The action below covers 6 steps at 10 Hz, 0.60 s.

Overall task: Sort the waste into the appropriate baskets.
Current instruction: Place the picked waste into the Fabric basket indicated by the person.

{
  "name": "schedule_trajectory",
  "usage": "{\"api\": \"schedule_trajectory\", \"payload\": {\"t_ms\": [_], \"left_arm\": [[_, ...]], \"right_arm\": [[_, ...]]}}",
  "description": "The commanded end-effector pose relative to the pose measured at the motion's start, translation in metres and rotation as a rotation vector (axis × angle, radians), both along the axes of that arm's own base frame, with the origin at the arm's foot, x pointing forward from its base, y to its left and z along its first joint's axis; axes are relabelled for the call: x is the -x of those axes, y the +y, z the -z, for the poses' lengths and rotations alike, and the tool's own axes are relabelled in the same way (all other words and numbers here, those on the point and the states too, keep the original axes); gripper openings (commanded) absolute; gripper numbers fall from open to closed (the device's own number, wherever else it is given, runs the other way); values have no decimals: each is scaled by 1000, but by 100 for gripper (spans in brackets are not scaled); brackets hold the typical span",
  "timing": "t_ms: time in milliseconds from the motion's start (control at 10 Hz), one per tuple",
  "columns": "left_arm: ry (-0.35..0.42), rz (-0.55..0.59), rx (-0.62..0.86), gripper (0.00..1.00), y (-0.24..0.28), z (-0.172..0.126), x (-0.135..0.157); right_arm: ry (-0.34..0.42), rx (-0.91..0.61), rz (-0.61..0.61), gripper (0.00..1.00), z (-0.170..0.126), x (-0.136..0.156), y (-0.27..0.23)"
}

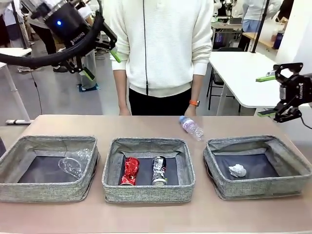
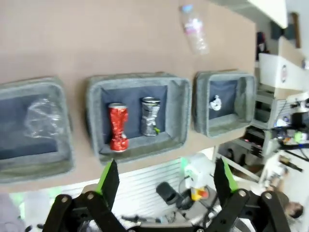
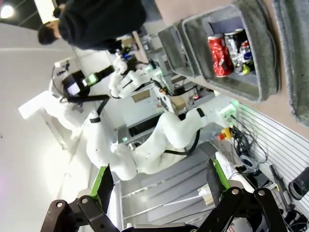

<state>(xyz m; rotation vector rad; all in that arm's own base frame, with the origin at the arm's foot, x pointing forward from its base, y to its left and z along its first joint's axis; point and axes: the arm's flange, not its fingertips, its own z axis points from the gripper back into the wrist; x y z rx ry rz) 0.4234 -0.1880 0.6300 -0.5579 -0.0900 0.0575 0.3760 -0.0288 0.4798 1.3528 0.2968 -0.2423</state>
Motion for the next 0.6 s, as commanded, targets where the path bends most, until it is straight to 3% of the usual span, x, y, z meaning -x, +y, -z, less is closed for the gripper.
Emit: {"api": "schedule_trajectory", "payload": {"t_ms": [0,100,300,400,500], "left_arm": [[86,-8,104,100,66,14,-5],[80,-22,216,100,109,32,12],[9,81,429,100,178,67,60],[-62,84,520,100,196,81,79],[-86,39,582,100,210,97,95]], "right_arm": [[-25,0,9,100,1,2,2],[-25,0,9,100,1,2,2],[-25,0,9,100,1,2,2],[-25,0,9,100,1,2,2],[-25,0,9,100,1,2,2]]}}
